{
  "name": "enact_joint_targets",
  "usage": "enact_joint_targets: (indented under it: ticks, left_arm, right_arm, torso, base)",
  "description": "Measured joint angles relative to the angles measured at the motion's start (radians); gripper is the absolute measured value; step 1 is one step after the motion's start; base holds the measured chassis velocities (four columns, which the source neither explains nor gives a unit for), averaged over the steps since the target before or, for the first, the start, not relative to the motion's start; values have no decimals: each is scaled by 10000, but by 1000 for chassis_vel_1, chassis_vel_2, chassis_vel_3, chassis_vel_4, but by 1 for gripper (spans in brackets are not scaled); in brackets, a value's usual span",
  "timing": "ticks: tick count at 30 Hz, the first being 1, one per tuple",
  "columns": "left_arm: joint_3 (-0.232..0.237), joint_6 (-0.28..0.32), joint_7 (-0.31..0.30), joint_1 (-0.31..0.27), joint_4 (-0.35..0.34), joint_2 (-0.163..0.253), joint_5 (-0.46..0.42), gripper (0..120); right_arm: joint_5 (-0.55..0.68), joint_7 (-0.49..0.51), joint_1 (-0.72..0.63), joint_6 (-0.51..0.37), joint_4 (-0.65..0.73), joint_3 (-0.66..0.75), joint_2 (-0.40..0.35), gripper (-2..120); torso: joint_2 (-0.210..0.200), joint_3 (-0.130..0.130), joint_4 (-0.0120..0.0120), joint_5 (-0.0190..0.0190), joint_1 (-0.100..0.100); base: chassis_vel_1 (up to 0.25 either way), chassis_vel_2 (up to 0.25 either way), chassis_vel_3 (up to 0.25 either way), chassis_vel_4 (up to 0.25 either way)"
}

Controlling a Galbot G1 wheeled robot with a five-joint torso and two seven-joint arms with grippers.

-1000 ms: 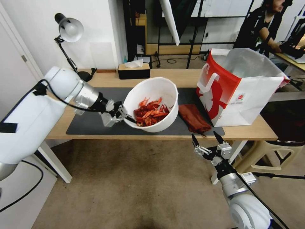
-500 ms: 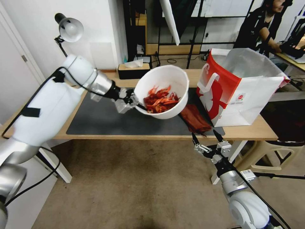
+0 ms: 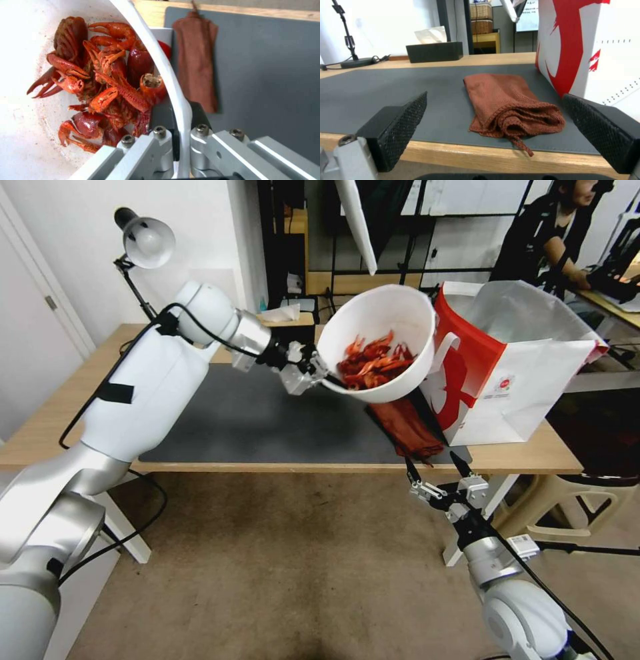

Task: Sweep shrimp from table into container with towel, then put container into takeout bag.

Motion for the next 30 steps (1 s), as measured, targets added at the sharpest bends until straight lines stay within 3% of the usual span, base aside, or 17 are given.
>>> enact_joint_targets:
  ticks: [17, 26, 30]
  left_arm:
    - [1078, -6, 393, -1482, 1066, -947, -22, 0]
    - [1430, 80, 311, -2222, 1579, -1284, -186, 0]
    - [1822, 149, 142, -2772, 2048, -1504, -346, 0]
  right_arm:
    - [-168, -90, -176, 74, 42, 3, 178, 100]
    - [-198, -133, -281, 138, 59, 16, 209, 100]
    - [-198, -145, -253, 148, 60, -11, 203, 100]
  torso:
    - [0, -1, -2, 0, 0]
    - [0, -1, -2, 1, 0]
    - [-1, -1, -1, 0, 0]
  base:
    - [0, 0, 0, 0]
    - [0, 0, 0, 0]
    - [0, 0, 0, 0]
